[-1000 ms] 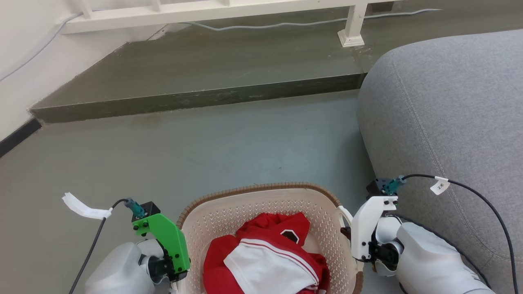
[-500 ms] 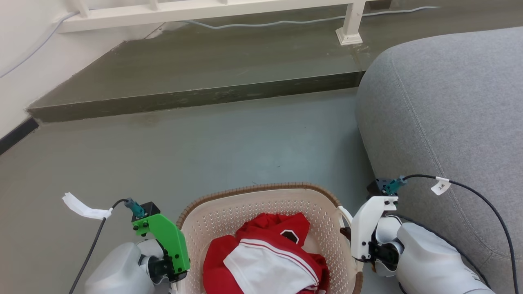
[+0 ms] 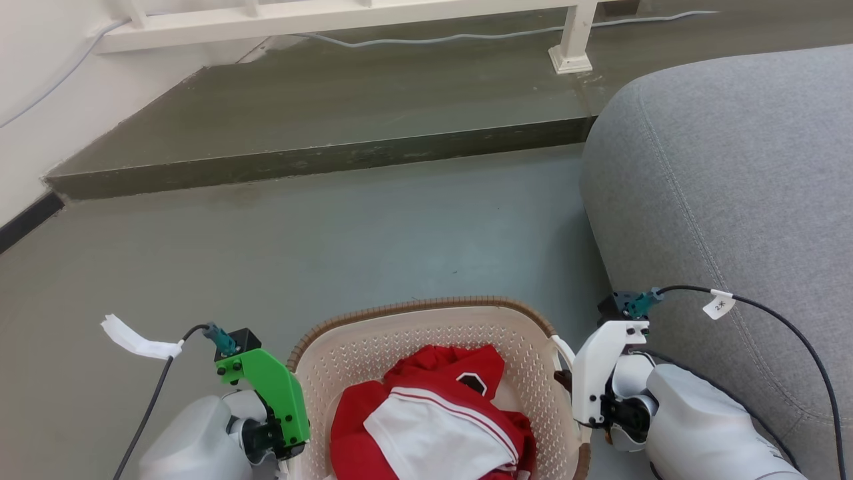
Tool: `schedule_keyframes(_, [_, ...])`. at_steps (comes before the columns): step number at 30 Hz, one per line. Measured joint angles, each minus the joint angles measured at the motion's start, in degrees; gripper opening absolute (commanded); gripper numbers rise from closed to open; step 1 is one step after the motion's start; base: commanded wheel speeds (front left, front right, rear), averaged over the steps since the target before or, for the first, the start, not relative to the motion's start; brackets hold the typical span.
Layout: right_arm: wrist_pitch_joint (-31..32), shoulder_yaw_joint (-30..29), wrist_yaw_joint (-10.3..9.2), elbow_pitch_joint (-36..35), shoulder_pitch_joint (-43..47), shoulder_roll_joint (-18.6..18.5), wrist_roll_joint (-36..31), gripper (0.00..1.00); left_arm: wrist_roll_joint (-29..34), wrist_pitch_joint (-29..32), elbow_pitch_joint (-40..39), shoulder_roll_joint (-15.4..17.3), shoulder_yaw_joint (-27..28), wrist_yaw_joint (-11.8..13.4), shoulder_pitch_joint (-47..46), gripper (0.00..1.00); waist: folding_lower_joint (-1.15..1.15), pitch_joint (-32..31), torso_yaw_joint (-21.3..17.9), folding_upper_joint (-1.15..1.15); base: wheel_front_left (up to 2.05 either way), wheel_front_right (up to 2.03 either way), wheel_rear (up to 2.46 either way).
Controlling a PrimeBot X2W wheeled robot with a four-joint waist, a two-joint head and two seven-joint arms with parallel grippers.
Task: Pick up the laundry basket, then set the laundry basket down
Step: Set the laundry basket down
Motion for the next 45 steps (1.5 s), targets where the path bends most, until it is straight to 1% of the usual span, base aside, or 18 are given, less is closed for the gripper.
schedule_keyframes(8, [-2.20, 0.04, 0.00, 0.05, -0.47, 0.01, -0.02, 0.00, 0.12, -2.59, -0.58, 0.02, -0.56, 0.00, -0.06, 0.00, 0.00, 0.81, -0.19, 0.00, 0.00, 0.00, 0.00])
schedule_keyframes(15, [-6.73, 0.01, 0.01, -0.16, -2.19, -0.37, -0.62, 0.00, 0.96, -6.71, -1.66, 0.02, -0.78, -0.01, -1.52, 0.00, 0.00, 3.72, -0.26, 0.00, 0.00, 0.00, 0.00])
schedule_keyframes(18, [-9.77, 0.03, 0.00, -0.82, -3.86, -0.75, -1.35, 0.00, 1.54, -9.22, -1.91, 0.01, -0.90, 0.01, -3.40, 0.00, 0.00, 6.10, -0.20, 0.00, 0.00, 0.00, 0.00])
schedule_keyframes(23, [-12.24, 0.04, 0.01, -1.14, -5.98, -1.38, -2.14, 0.00, 3.10, -11.70, -2.40, -0.10, -1.11, 0.08, -6.05, 0.00, 0.00, 9.63, -0.01, 0.00, 0.00, 0.00, 0.00])
schedule_keyframes(30, [-15.19, 0.26, 0.01, -1.38, -8.86, -1.83, -3.19, 0.00, 4.05, -15.40, -2.83, -0.24, -1.29, 1.46, -8.72, 0.00, 0.00, 15.06, 0.37, 0.00, 0.00, 0.00, 0.00])
schedule_keyframes(36, [-17.15, 0.23, 0.01, -1.40, -11.41, -2.32, -3.53, 0.00, 4.58, -17.68, -2.97, -0.40, -1.29, 2.05, -11.42, 0.00, 0.01, 19.88, 0.69, 0.00, 0.00, 0.00, 0.00])
schedule_keyframes(45, [-18.23, 0.02, 0.01, -1.36, -15.95, -2.92, -3.66, 0.00, 5.17, -20.31, -3.07, -0.57, -0.94, 3.07, -16.03, 0.00, 0.01, 27.25, 1.29, 0.00, 0.00, 0.00, 0.00])
